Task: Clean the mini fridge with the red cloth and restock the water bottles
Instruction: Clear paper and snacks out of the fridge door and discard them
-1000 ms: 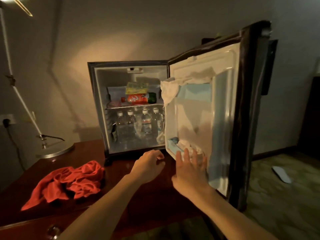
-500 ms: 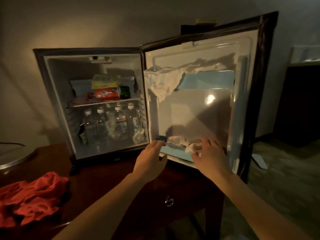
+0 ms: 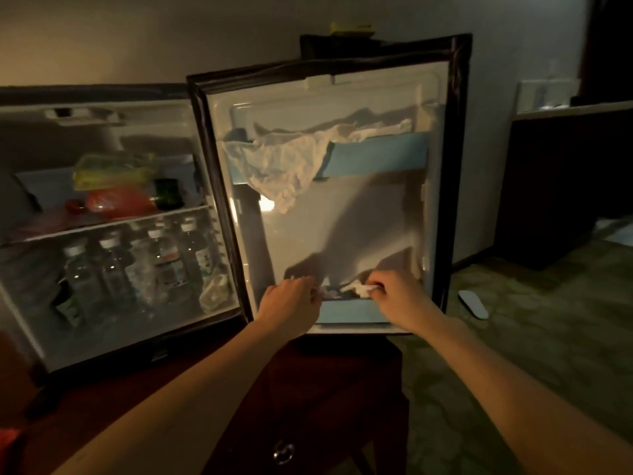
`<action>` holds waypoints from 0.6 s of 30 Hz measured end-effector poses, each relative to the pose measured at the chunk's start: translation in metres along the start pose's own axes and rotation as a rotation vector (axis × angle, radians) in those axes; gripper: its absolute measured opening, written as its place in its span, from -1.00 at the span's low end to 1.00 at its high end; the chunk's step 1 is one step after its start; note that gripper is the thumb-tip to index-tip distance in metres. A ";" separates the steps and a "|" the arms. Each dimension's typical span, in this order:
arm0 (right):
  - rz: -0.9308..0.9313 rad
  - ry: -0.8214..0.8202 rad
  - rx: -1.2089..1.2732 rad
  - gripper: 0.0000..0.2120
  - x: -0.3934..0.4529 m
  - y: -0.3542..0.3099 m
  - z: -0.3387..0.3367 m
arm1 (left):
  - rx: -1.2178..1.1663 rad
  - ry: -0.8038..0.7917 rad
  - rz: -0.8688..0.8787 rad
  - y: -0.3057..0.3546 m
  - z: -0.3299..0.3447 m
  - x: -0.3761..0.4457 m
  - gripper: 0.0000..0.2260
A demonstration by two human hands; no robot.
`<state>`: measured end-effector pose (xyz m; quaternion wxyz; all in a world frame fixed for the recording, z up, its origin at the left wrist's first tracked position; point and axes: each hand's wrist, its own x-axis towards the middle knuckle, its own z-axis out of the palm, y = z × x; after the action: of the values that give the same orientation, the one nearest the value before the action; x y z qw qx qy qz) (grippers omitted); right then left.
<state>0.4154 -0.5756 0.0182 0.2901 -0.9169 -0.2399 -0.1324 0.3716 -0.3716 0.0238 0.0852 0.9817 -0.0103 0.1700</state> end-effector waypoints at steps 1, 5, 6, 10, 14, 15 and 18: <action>-0.013 0.000 -0.010 -0.84 0.003 0.004 0.001 | -0.011 -0.018 -0.021 0.000 0.001 0.007 -0.80; -0.026 -0.087 -0.068 -0.77 0.018 0.011 0.000 | -0.062 -0.128 -0.053 -0.003 0.008 0.034 -0.76; -0.018 -0.105 -0.078 -0.77 0.022 0.012 -0.001 | -0.070 -0.161 -0.061 -0.004 0.009 0.038 -0.75; 0.011 -0.117 -0.091 -0.74 0.031 0.016 -0.001 | -0.029 -0.240 -0.064 0.000 0.010 0.040 -0.69; 0.012 -0.113 -0.118 -0.74 0.033 0.015 0.001 | 0.010 -0.310 -0.056 0.011 0.009 0.036 -0.65; 0.014 -0.111 -0.120 -0.76 0.032 0.015 0.002 | 0.019 -0.327 -0.052 0.012 0.007 0.036 -0.63; 0.031 -0.115 -0.069 -0.81 0.027 0.014 0.002 | 0.017 -0.352 -0.081 0.013 0.005 0.041 -0.62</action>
<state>0.4459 -0.5747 0.0207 0.2461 -0.9360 -0.2373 -0.0834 0.4109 -0.3853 0.0355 0.0807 0.9966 0.0159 -0.0081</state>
